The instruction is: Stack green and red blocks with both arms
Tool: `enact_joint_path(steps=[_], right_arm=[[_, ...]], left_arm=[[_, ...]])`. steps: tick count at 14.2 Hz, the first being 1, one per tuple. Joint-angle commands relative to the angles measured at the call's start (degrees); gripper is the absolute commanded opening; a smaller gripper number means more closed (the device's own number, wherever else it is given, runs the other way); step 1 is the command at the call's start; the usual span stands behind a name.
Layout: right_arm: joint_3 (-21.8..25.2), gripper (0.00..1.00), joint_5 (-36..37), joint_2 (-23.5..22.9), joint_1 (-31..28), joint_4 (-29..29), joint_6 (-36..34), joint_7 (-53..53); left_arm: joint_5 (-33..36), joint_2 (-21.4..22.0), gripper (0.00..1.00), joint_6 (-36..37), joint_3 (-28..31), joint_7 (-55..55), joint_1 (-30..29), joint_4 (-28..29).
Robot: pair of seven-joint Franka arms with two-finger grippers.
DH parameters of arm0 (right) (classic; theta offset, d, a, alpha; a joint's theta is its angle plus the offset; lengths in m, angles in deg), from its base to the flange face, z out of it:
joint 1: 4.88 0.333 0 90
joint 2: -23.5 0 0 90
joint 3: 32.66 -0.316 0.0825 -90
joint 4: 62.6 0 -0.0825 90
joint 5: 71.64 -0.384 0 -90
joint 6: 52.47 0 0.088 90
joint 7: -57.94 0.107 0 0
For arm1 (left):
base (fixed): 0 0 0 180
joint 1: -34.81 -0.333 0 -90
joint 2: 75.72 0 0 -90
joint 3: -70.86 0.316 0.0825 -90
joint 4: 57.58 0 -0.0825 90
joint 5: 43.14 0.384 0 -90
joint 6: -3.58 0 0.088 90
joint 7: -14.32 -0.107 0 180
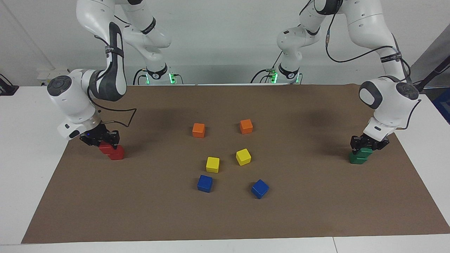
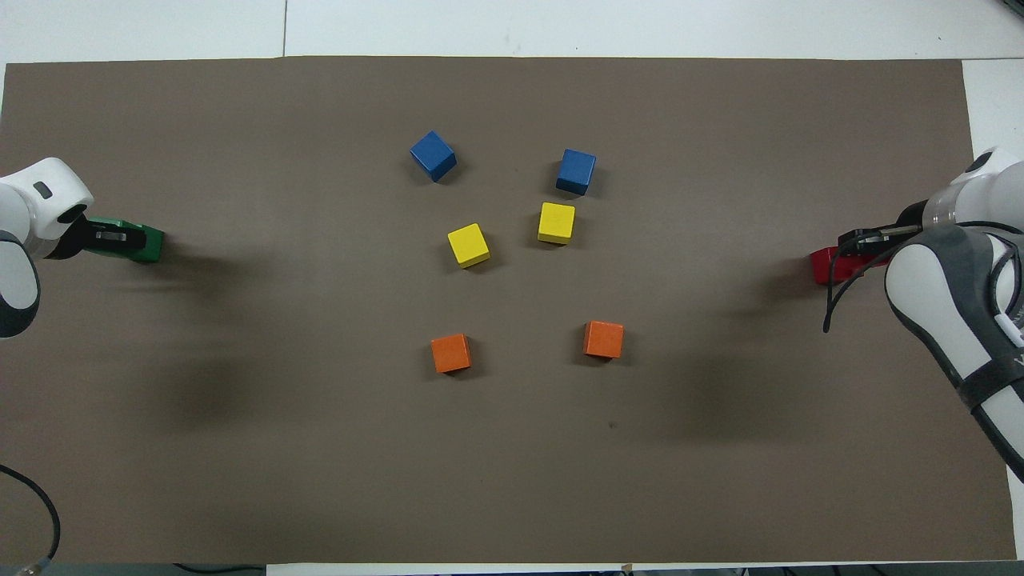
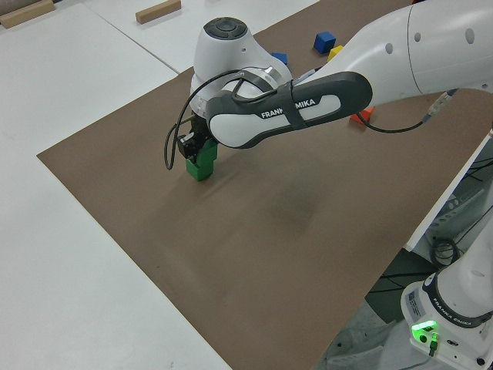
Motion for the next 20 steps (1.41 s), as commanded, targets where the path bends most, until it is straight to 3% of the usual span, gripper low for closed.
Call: enact_joint_path(steps=[1, 8, 9, 11, 12, 17, 20], right_arm=[[-0.68, 0.0, 0.56, 1.04, -0.91, -1.81, 1.37, -1.58], [-0.68, 0.0, 0.56, 1.48, -0.91, -4.44, 3.74, -1.93], [-0.59, 0.0, 0.56, 1.48, -0.82, -4.53, 3.75, -1.93], [-0.68, 0.0, 0.56, 1.57, -0.82, -4.71, 3.75, -2.11], [-0.68, 0.0, 0.56, 1.57, -0.91, -4.71, 3.75, -2.28], [-0.59, 0.0, 0.56, 1.57, -0.91, -4.71, 4.18, -2.29], [-0.59, 0.0, 0.56, 0.95, -1.17, -4.71, 5.15, -2.9]], left_arm=[[-1.31, 0.45, 0.0, -1.78, -0.08, -1.39, -0.3, 1.3], [-1.22, -0.25, 0.0, -3.09, -0.08, -3.85, -0.3, 1.13], [-1.22, -0.25, 0.14, -3.01, 0.0, -3.85, -0.21, 1.13], [-1.22, -0.25, 0.85, -3.01, -0.08, -3.94, -0.21, 1.13], [-1.22, -0.25, 1.0, -2.83, -0.08, -3.94, -0.12, 1.04], [-1.3, -0.16, 1.0, -1.43, -0.17, -4.2, 0.05, -0.01], [-2.35, -0.42, 1.0, 10.56, -0.26, -3.76, 0.58, -10.25]])
